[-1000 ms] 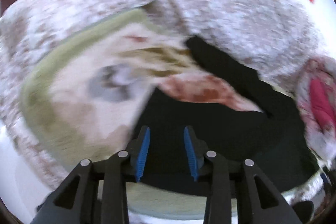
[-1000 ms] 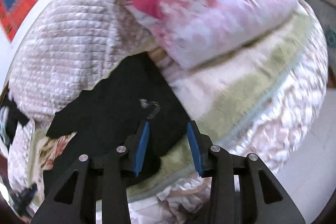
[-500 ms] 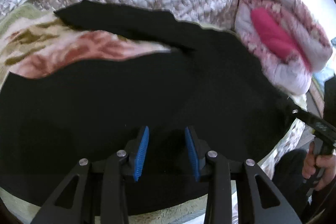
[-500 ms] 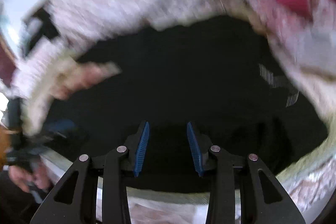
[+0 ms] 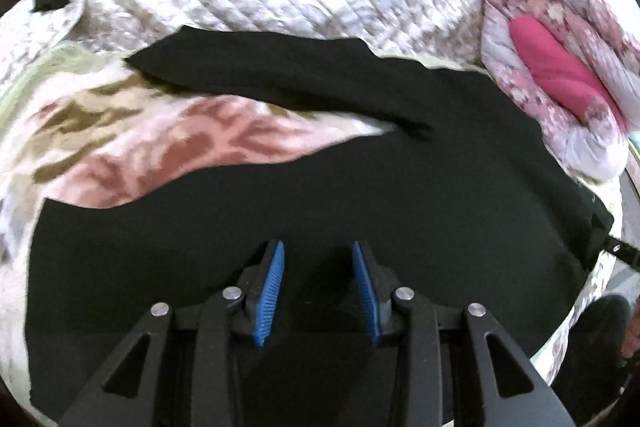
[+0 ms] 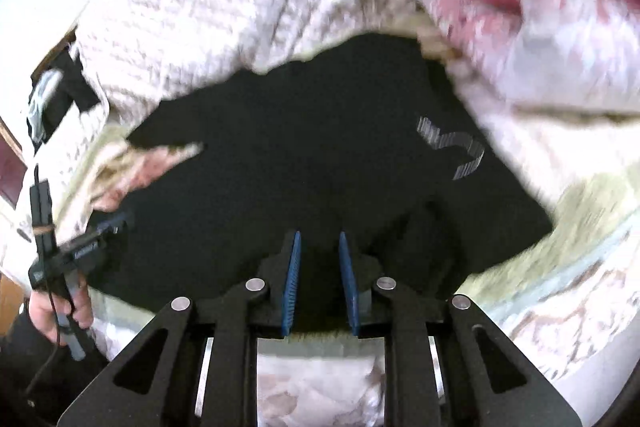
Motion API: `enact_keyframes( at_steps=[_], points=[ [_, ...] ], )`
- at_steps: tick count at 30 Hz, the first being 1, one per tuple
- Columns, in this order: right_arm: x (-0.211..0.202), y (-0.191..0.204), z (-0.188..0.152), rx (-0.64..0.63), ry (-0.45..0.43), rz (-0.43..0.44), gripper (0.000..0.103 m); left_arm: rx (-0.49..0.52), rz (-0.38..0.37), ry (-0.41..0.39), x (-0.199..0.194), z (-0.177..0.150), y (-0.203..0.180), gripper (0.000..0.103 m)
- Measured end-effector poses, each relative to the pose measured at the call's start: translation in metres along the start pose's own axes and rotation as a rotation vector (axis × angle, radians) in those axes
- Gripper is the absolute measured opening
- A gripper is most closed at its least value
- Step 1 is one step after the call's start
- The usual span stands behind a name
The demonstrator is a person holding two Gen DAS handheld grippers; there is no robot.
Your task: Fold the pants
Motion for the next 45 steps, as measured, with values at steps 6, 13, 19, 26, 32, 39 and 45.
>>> enact_keyframes(
  at_steps=[6, 13, 19, 26, 32, 39, 45],
  points=[
    [0.031, -0.061, 0.001, 0.145, 0.090, -0.118, 0.022, -0.072, 0.031, 0.000, 0.000, -0.002, 0.034, 0.038],
    [-0.002, -0.050, 0.013, 0.140, -0.008, -0.087, 0.024, -0.078, 0.062, -0.028, -0.017, -0.002, 0.040, 0.038],
    [0.013, -0.049, 0.026, 0.105, 0.017, -0.098, 0.024, -0.111, 0.085, -0.039, -0.024, -0.004, 0.055, 0.038],
    [0.035, -0.061, 0.027, 0.158, 0.072, -0.148, 0.027, -0.186, 0.166, 0.024, -0.011, -0.011, 0.101, 0.041],
    [0.009, -0.035, 0.025, 0.105, 0.008, -0.079, 0.047, -0.242, 0.205, 0.003, -0.021, -0.009, 0.121, 0.041],
    [0.013, 0.000, 0.018, 0.027, 0.036, -0.014, 0.048, -0.229, 0.191, -0.046, -0.049, -0.009, 0.114, 0.041],
    [0.034, 0.036, 0.004, -0.050, 0.094, 0.026, 0.048, -0.180, 0.107, -0.048, -0.059, -0.015, 0.077, 0.041]
  ],
)
Point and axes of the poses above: each gripper's, at about its wrist camera, not at the fingertips, and x roughly the way its jaws point, y to its left, z to its top, the point moved 6 cm from there along x, roughly the way its jaws point, and after that the axes turned 4 degrees about y, right-handed, at the moved point
